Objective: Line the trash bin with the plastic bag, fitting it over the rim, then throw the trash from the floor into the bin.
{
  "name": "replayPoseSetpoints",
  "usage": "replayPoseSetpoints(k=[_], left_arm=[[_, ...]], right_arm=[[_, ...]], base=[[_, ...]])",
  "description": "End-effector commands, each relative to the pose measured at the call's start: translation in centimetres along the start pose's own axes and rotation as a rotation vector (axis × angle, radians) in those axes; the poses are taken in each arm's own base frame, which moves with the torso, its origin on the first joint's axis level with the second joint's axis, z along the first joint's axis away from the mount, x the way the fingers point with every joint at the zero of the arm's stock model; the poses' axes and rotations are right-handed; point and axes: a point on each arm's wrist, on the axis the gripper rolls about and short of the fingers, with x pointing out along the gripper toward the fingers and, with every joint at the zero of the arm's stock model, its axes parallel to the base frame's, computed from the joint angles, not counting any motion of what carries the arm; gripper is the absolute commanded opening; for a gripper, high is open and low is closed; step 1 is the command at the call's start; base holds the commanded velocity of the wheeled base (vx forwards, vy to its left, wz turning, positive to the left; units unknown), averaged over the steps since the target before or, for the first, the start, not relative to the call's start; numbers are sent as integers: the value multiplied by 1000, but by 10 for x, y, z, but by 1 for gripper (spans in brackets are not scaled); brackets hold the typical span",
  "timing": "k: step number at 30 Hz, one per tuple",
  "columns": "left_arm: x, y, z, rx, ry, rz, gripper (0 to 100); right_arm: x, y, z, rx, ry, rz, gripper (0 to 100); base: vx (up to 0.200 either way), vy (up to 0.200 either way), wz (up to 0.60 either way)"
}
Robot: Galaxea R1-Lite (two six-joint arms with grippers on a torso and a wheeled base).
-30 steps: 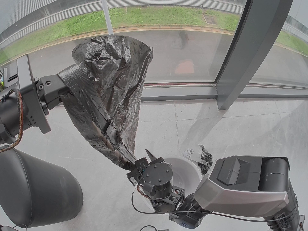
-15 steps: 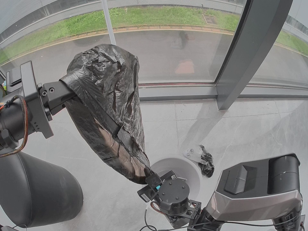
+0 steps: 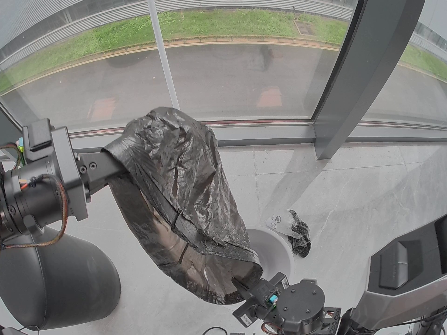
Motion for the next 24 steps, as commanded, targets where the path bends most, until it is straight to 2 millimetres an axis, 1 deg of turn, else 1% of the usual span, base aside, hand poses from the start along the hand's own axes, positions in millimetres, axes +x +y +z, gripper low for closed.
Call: replayPoseSetpoints(k=[1,2,3,4,7,12,18,23,24], left_arm=[[7,13,-9,14,39,49,0],[9,18,-12,31,53,67,0],[9,18,-12,31,53,67,0],[11,23,-16,33,69,83,0],[14,27,-18,29,83,98,0],[20,32,-21,21,102,120,0],[24,35,-23,16,123,133,0],[26,40,-28,10,145,153,0],[26,42,-29,8,150,161,0]], right_arm=[[-21,-6,11,30,-23,33,0],[-25,-9,12,43,-25,45,0],[-25,-9,12,43,-25,45,0],[-31,-11,12,48,-22,59,0],[-35,-12,13,51,-23,64,0],[-42,-8,24,58,-61,92,0],[-56,-1,30,47,-14,143,0],[-74,0,37,68,30,232,0],[-81,0,40,72,48,268,0]], base=[[0,0,0],[0,0,0],[0,0,0],[0,0,0],[0,0,0],[0,0,0],[0,0,0],[0,0,0],[0,0,0]])
